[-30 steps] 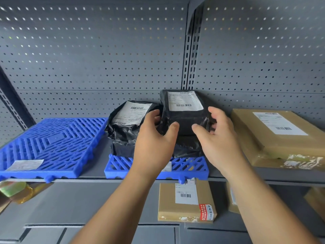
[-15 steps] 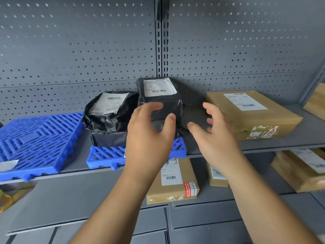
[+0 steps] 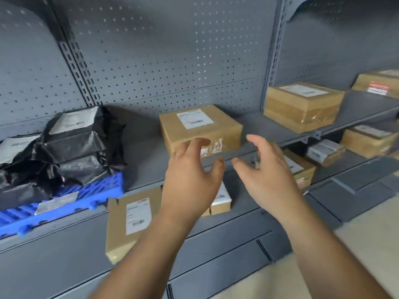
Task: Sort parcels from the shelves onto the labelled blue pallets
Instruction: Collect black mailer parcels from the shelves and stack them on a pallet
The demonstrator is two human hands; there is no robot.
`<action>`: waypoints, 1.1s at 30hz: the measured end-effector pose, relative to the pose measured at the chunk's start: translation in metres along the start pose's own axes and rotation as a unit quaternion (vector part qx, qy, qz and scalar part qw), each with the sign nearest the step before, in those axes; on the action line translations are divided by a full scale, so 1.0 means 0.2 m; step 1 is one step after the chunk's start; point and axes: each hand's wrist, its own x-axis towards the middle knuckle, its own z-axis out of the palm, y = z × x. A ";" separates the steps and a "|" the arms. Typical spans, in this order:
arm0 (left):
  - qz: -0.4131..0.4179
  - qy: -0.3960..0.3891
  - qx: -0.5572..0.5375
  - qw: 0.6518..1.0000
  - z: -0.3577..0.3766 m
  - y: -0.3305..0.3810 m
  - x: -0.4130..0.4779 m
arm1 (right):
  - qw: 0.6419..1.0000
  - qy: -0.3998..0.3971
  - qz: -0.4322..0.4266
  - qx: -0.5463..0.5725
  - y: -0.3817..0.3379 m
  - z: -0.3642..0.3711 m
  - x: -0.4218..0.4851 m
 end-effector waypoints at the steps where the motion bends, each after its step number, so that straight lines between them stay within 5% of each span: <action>1: 0.009 -0.017 -0.002 1.000 0.09 0.07 -0.01 | 1.000 0.008 0.008 -0.019 0.07 -0.09 -0.01; 8: 0.083 -0.146 0.033 0.985 0.71 0.49 -0.07 | 0.981 0.073 0.079 -0.160 0.53 -0.68 -0.12; 16: 0.189 -0.308 0.062 0.930 1.30 0.91 -0.09 | 0.932 0.127 0.199 -0.277 0.92 -1.17 -0.24; 33: 0.353 -0.372 -0.059 0.857 2.39 1.58 0.52 | 0.833 0.220 0.349 -0.368 1.52 -1.77 0.38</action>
